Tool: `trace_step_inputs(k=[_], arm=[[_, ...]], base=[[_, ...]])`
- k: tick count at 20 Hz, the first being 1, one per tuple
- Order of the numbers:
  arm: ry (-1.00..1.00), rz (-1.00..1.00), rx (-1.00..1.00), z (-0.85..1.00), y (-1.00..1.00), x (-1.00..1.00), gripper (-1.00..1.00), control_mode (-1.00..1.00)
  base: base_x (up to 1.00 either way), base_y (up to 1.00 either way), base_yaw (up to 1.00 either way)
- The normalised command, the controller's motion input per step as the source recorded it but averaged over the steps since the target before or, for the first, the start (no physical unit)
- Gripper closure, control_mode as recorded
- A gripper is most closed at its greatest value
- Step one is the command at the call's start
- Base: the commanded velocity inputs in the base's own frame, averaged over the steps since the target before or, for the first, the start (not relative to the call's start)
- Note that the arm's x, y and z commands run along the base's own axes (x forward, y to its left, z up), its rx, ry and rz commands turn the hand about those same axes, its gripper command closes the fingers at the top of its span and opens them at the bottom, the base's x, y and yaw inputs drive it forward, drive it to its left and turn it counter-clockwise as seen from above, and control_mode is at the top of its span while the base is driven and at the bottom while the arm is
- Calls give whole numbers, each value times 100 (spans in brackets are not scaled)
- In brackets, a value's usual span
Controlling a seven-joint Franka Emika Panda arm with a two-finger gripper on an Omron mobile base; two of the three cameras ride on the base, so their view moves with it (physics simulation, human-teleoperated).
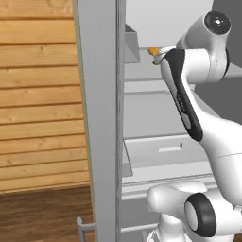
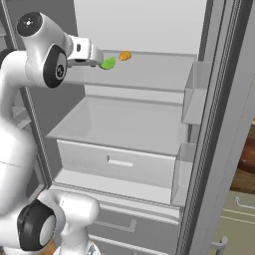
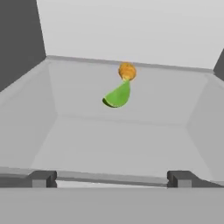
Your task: Grab a lemon wedge from the fridge and one ice cube from the ice bowl, and put them in the glass of lemonade.
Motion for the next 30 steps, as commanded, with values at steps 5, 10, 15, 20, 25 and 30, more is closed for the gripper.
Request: trace_step_inputs(k=[5, 10, 15, 20, 25, 30], arm=[[1, -29, 24, -8, 0, 27, -100, -100], [0, -13, 19, -2, 0, 35, -100, -100], [0, -1, 0, -15, 0, 59, -100, -100], [1, 0, 0, -33, 0, 56, -100, -100], [7, 0, 0, -6, 0, 62, -100, -100], [2, 0, 0, -10, 0, 46, -100, -100]], base=[[0, 0, 0], [0, 0, 0], [0, 0, 0], [0, 0, 0], [0, 0, 0], [0, 0, 0]])
